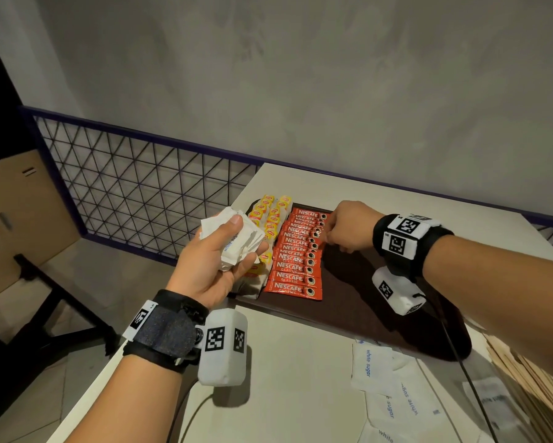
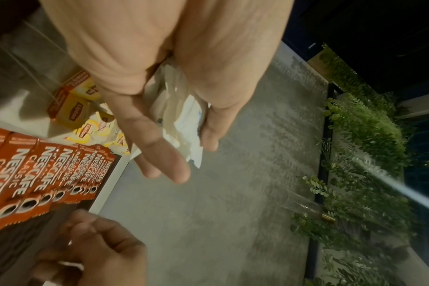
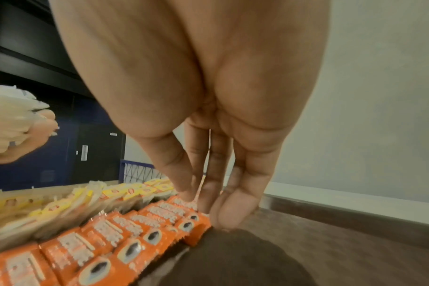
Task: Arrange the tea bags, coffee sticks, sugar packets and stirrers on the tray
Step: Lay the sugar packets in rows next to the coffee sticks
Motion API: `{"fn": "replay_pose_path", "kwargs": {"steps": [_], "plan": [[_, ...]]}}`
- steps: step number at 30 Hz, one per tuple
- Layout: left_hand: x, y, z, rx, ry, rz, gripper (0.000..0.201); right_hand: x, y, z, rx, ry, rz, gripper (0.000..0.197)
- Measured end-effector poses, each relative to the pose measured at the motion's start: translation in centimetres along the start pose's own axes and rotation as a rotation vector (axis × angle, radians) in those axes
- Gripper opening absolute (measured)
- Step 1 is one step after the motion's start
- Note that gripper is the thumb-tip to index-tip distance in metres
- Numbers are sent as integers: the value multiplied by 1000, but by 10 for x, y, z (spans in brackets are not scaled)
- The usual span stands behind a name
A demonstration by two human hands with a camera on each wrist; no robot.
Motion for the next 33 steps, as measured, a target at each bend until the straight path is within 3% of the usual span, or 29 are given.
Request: {"fn": "replay_pose_path", "kwargs": {"steps": [4, 8, 11, 17, 20, 26, 30, 33], "plan": [[-18, -7, 16, 61, 38, 58, 47, 19, -26, 18, 129, 386, -60, 17], [-32, -14, 29, 86, 58, 118, 42, 25, -70, 48, 297, 709, -5, 49], [-39, -19, 38, 100, 78, 168, 43, 16, -86, 51, 332, 684, -19, 49], [-44, -22, 49, 246, -60, 296, 46, 5, -90, 28, 216, 752, -2, 32], [-41, -21, 49, 191, -36, 337, 50, 8, -94, 21, 186, 785, -4, 24], [-35, -15, 48, 57, 54, 268, 57, 16, -95, 12, 141, 968, 50, 18], [-34, -12, 49, 4, 73, 247, 64, 24, -93, 12, 150, 964, 48, 13], [-35, -13, 45, 21, 27, 234, 49, 29, -91, 10, 156, 984, 9, 11]]}}
Point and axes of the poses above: each hand's wrist, its own y-axis towards the middle knuckle, its own x-axis out of the back of the hand, z = x × y, the point moved 4 cm from there along y, towards the middle knuckle, and after that the axes turned 1 degree about -z, right-handed, at the moved point
